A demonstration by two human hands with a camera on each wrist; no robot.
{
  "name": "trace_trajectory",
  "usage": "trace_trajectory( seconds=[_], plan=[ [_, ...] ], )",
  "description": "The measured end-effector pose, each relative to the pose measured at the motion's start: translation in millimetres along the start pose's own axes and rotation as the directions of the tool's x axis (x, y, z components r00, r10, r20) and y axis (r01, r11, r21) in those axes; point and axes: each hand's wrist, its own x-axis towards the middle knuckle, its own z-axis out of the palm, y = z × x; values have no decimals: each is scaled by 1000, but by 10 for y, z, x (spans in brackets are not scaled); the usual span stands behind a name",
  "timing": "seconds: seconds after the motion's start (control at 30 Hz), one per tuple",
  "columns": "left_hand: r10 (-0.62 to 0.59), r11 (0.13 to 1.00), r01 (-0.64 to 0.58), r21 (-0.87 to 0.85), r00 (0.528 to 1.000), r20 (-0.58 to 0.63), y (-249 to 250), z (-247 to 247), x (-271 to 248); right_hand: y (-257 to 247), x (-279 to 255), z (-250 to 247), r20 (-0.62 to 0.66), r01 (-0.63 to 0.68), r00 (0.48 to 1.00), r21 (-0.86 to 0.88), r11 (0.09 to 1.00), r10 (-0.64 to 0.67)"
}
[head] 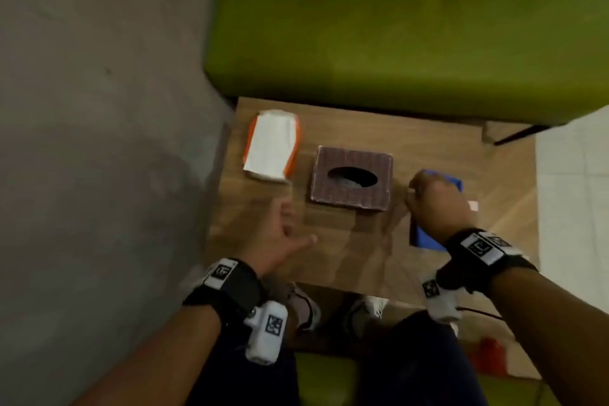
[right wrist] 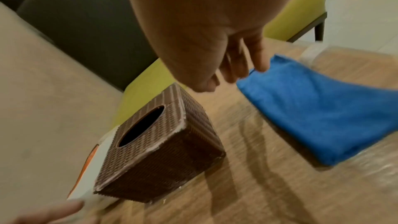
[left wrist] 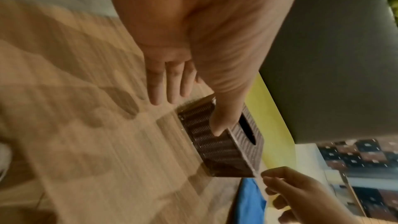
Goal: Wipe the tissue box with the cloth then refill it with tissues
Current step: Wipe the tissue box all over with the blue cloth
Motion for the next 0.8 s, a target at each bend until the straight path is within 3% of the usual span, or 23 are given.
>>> trace_trajectory(
  seconds=[0.07,0.1,0.2,0.37,0.5,0.63,0.7,0.8],
  plan=[
    [94,993,-93,72,996,-10,-55,93,311,190,103,162,-202,-53,978,-39,998,44],
    [135,984,-133,119,991,-10,-50,105,440,291,140,244,-232,-94,970,-75,993,75],
    [240,943,-242,230,970,37,-42,127,782,567,151,492,-169,-232,963,-121,965,211],
    [376,877,-403,260,914,151,-44,117,1137,780,66,714,-297,-130,951,-121,984,89],
    [419,870,-451,200,889,183,-71,125,1245,892,23,802,-359,-58,933,-151,987,0],
    [553,792,-576,202,817,162,-121,177,1242,983,12,803,-404,5,913,-136,991,-60],
    [602,760,-613,219,789,119,-193,241,1175,1028,20,788,-424,66,902,-53,996,-82],
    [619,766,-616,184,784,46,-306,342,1010,1043,-92,711,-510,108,860,174,979,-4]
  ],
)
